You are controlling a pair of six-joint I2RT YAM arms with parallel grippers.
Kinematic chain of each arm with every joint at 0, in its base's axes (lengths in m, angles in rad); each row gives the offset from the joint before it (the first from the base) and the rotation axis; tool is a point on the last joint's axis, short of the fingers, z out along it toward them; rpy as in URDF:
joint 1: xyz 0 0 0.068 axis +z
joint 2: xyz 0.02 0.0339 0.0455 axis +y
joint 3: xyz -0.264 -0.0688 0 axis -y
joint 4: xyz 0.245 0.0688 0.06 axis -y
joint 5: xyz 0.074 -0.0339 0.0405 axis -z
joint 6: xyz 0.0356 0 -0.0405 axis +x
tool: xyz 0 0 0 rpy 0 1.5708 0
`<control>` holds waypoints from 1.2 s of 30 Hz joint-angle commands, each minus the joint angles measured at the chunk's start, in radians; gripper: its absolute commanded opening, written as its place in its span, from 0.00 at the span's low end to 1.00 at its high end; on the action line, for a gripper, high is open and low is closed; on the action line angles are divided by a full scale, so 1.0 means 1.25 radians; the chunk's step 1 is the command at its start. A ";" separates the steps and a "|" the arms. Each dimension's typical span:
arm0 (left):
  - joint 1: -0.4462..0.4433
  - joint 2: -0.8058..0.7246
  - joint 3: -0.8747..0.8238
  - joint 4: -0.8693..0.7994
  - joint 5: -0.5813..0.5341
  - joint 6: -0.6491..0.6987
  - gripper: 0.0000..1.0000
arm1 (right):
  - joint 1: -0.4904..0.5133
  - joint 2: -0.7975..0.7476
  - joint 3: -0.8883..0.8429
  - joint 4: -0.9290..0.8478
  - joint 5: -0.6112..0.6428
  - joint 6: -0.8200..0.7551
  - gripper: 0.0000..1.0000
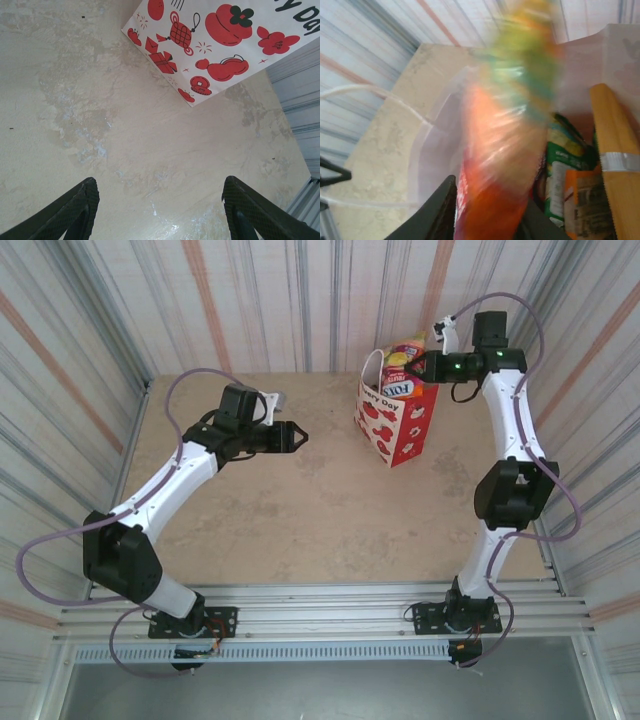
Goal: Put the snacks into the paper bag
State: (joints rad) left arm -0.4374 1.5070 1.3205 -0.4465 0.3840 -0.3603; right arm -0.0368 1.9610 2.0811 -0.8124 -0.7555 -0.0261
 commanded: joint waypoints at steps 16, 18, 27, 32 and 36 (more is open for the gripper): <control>0.006 -0.064 -0.005 -0.002 0.014 -0.005 0.68 | 0.055 -0.187 -0.034 -0.032 0.238 -0.095 0.52; 0.006 -0.066 -0.004 -0.008 0.010 -0.002 0.68 | 0.058 -0.159 -0.019 -0.027 0.251 -0.087 0.52; 0.008 -0.052 0.011 -0.021 -0.009 0.014 0.68 | 0.073 -0.004 0.068 -0.066 0.262 -0.075 0.50; 0.008 -0.024 0.027 0.002 0.026 0.013 0.68 | 0.075 0.028 0.082 -0.067 0.204 -0.056 0.53; 0.006 0.006 0.048 0.089 0.104 0.000 0.68 | 0.062 0.007 0.079 -0.065 0.169 -0.042 0.53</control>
State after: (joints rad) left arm -0.4355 1.4876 1.3289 -0.4217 0.4309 -0.3634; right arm 0.0502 2.0090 2.1410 -0.8764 -0.4873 -0.1081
